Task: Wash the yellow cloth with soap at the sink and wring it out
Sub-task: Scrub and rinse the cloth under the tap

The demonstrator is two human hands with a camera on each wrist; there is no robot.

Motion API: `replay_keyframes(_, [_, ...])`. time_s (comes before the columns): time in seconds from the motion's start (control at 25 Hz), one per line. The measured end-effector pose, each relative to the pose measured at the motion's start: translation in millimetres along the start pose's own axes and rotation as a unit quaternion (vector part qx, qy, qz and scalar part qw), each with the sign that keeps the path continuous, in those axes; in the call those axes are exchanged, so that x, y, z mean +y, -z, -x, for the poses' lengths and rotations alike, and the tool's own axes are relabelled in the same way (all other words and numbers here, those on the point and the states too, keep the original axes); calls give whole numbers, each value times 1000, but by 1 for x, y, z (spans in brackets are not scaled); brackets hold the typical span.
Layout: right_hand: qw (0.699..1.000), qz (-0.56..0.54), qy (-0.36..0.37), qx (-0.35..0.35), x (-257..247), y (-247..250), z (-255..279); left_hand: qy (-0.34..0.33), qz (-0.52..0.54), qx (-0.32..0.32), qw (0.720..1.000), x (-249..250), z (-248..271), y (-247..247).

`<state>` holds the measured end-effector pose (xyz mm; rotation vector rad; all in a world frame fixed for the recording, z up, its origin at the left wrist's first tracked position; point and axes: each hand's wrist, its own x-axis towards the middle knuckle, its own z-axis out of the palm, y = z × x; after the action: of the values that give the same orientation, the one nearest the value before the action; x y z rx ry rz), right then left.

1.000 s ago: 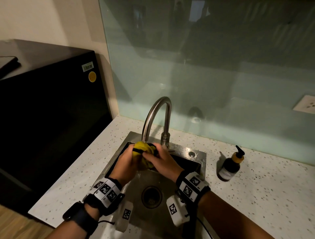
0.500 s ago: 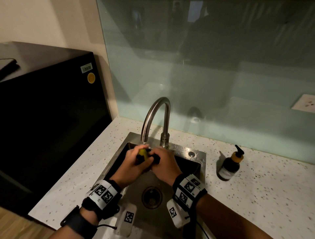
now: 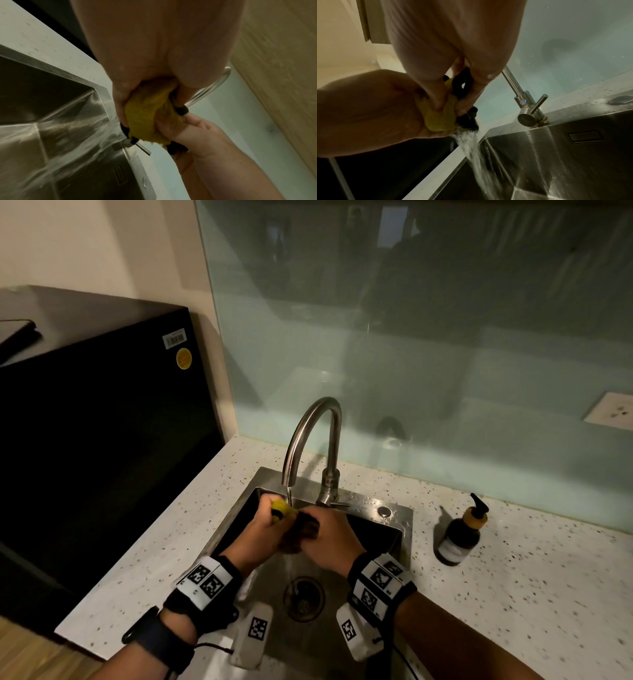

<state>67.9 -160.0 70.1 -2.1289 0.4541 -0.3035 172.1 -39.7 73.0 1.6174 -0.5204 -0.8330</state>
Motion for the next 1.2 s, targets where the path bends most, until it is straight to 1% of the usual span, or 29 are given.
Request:
replay_keyframes(0.04, [1000, 6, -2, 16, 0, 2, 0, -10, 13, 11, 1000, -2, -1, 1])
replay_keyframes(0.08, [999, 9, -4, 33, -1, 3, 0, -25, -3, 39, 999, -4, 0, 3])
replay_keyframes(0.16, [997, 11, 3, 77, -7, 4, -1, -60, -70, 89, 992, -7, 3, 5])
replay_keyframes(0.2, [995, 10, 11, 96, -10, 4, -1, -83, -97, 89, 988, -8, 4, 2])
replay_keyframes(0.24, [995, 11, 20, 98, -12, 4, -1, -100, -116, 73, 986, -8, 6, 0])
replay_keyframes(0.28, [996, 8, 27, 80, -15, 4, 0, -111, -115, 60, 985, -7, 6, -2])
replay_keyframes(0.36, [999, -19, 29, 26, -17, 2, 3, -103, -89, 63, 989, -4, 3, -2])
replay_keyframes(0.4, [999, -39, 28, 12, -17, 1, 4, -88, -64, 65, 992, -3, 2, -1])
replay_keyframes(0.48, [998, -63, 29, -1, -13, 3, 4, -73, -13, 41, 996, 0, 3, -2])
replay_keyframes(0.6, [997, -54, 8, -60, -11, 2, 1, -85, -27, 2, 996, 2, 6, 0])
replay_keyframes(0.68, [998, -27, 4, -52, -8, 1, 1, -81, -24, -15, 996, 1, 4, 3])
replay_keyframes(0.76, [1000, -2, 3, -17, -6, 2, 0, -73, -42, -4, 996, -1, -2, 5])
replay_keyframes(0.84, [1000, 1, 6, 3, -5, 2, -1, -67, -109, 29, 991, -6, -2, 5])
replay_keyframes(0.88, [1000, 1, 11, 10, -6, 2, 0, -70, -140, 25, 987, -10, -4, 4])
replay_keyframes(0.96, [1000, 0, 26, 11, -9, 0, 1, -92, -169, 10, 981, -17, -9, 4])
replay_keyframes(1.08, [999, -29, 43, -1, -10, -2, 0, -119, -136, 24, 983, -10, -6, 2])
replay_keyframes(1.12, [998, -43, 44, -3, -9, -2, -1, -114, -125, 28, 985, -9, -6, 3])
replay_keyframes(1.2, [998, -34, 43, -13, -8, 0, -3, -100, -96, 23, 990, -6, -4, 2])
